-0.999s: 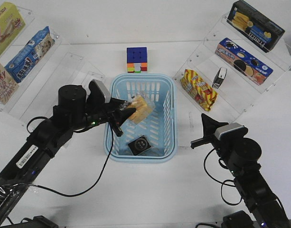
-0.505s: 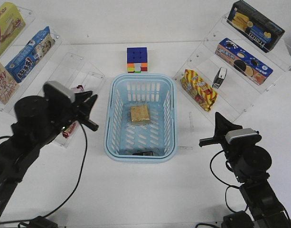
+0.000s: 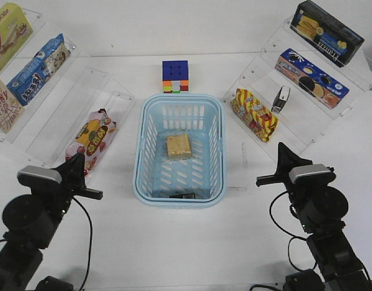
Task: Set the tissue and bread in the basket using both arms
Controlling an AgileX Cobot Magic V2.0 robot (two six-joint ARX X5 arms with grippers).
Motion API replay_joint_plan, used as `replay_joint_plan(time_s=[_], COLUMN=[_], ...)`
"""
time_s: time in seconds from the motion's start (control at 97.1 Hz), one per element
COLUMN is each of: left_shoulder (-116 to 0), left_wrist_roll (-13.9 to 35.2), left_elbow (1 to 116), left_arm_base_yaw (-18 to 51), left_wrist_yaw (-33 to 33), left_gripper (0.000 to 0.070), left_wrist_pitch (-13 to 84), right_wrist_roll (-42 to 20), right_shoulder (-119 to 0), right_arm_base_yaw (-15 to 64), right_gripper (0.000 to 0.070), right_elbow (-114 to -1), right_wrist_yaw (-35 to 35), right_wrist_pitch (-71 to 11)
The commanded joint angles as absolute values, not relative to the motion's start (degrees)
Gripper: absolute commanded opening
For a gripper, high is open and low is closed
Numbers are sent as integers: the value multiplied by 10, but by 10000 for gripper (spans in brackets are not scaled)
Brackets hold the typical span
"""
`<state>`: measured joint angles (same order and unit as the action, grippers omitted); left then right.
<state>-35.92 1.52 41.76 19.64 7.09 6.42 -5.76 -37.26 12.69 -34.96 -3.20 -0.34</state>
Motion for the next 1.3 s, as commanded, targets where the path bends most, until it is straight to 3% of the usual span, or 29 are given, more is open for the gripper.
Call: replay_joint_plan(time_s=[0.0, 0.196, 0.669, 0.752, 0.917, 1.102, 1.287], left_shoulder=[-344, -324, -282, -256, -178, -79, -13], left_wrist_roll=[29, 28, 17, 0, 17, 25, 32], left_elbow=[371, 362, 354, 306, 168, 69, 11], left_arm_base_yaw=[197, 197, 190, 162, 82, 16, -8], left_wrist_yaw=[71, 70, 81, 83, 52, 9, -13], left_gripper=[1, 1, 0, 0, 1, 1, 1], left_wrist_pitch=[4, 68, 51, -2, -101, -99, -76], right_wrist_roll=[-51, -51, -51, -51, -51, -51, -51], right_shoulder=[-375, -375, -375, -375, -375, -375, -375], right_arm_base_yaw=[128, 128, 128, 128, 128, 128, 128], right_gripper=[0, 0, 0, 0, 0, 0, 0], right_elbow=[-349, -349, -349, -349, -349, -349, -349], right_wrist_yaw=[-32, -30, -30, -30, -30, -30, -30], right_wrist_pitch=[4, 4, 4, 4, 4, 4, 4])
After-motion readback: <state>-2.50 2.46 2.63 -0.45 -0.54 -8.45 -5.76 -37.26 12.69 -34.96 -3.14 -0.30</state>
